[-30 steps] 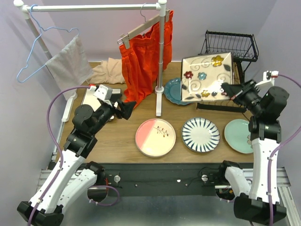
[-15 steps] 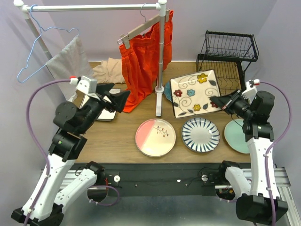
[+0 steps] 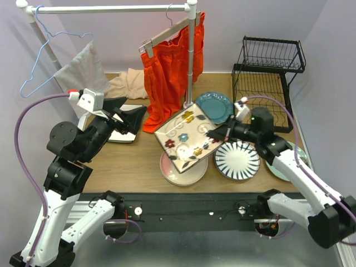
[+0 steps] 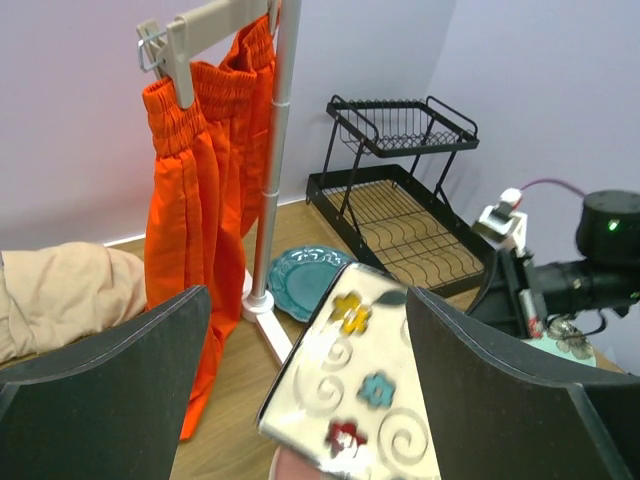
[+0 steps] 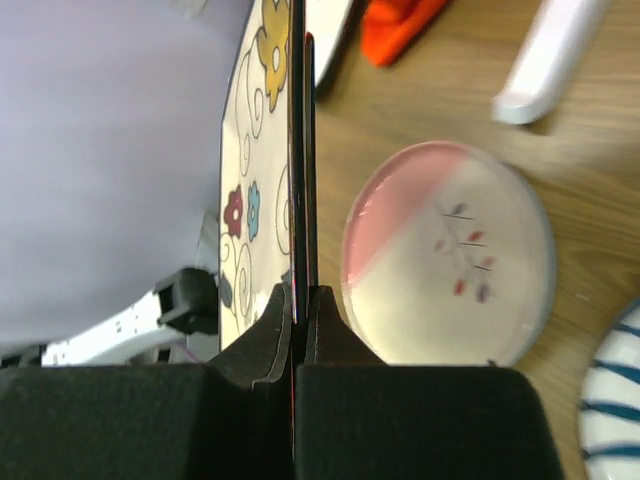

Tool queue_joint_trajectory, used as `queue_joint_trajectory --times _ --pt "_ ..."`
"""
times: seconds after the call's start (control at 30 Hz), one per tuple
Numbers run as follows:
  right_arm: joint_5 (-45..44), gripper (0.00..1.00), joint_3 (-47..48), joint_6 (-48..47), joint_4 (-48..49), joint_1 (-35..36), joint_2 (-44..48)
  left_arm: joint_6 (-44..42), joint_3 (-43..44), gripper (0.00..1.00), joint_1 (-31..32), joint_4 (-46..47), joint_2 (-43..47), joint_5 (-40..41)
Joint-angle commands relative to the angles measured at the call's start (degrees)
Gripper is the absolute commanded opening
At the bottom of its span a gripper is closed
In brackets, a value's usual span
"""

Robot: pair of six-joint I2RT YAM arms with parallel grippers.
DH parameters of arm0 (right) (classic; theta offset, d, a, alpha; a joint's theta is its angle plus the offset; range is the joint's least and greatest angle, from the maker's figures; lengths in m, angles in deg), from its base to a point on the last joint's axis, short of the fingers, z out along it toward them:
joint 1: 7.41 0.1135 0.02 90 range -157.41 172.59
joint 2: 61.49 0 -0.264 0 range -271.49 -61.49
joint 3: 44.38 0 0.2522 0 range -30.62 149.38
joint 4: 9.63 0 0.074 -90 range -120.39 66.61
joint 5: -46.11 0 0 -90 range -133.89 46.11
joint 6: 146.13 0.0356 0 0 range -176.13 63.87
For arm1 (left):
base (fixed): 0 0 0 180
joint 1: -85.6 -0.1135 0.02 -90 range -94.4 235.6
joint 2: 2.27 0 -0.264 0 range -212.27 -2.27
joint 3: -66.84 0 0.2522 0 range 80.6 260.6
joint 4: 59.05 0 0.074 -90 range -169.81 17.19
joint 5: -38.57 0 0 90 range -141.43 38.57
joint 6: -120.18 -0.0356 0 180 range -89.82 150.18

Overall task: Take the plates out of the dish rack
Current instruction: Place the plate at the center of the board.

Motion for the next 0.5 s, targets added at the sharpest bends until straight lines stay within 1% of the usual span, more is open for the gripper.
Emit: queue_joint_trajectory --times 0.0,0.07,0.1,0.17,0.2,0.3,0.4,0.43,0.47 --pt "-4.28 0.01 2.88 4.70 19.29 13.51 -5.11 -0.37 2.62 0.88 -0.03 -3.01 1.27 -0.71" --pt "-5.34 0.01 4.02 4.53 21.67 17.76 -10.54 -0.46 2.88 0.88 -0.03 -3.63 1.71 -0.45" --pt "-5.43 0.01 4.46 4.61 24.38 21.34 -12.66 -0.46 2.97 0.88 -0.03 -3.81 1.97 -0.10" --pt "-6.13 0.01 7.01 4.09 26.51 24.62 -16.27 -0.46 3.32 0.88 -0.12 -4.77 2.41 0.16" --pt "-6.31 0.01 8.32 3.56 27.39 27.16 -20.46 -0.46 3.58 0.88 -0.12 -5.12 2.50 0.34" --pt "-5.87 0.01 13.42 1.63 29.24 29.98 -27.68 -0.54 4.37 0.88 -0.12 -6.44 3.03 0.43" --pt "-4.56 0.01 16.41 1.97 34.23 30.35 -32.27 -0.19 5.17 0.88 -0.12 -7.49 3.91 -0.18" --pt "-3.08 0.01 17.64 1.80 35.82 30.35 -35.41 -0.11 5.34 0.88 -0.12 -7.59 4.26 -0.27" --pt "-2.02 0.01 19.04 1.37 35.74 30.35 -36.92 0.16 5.69 0.88 -0.12 -7.93 4.52 -0.53"
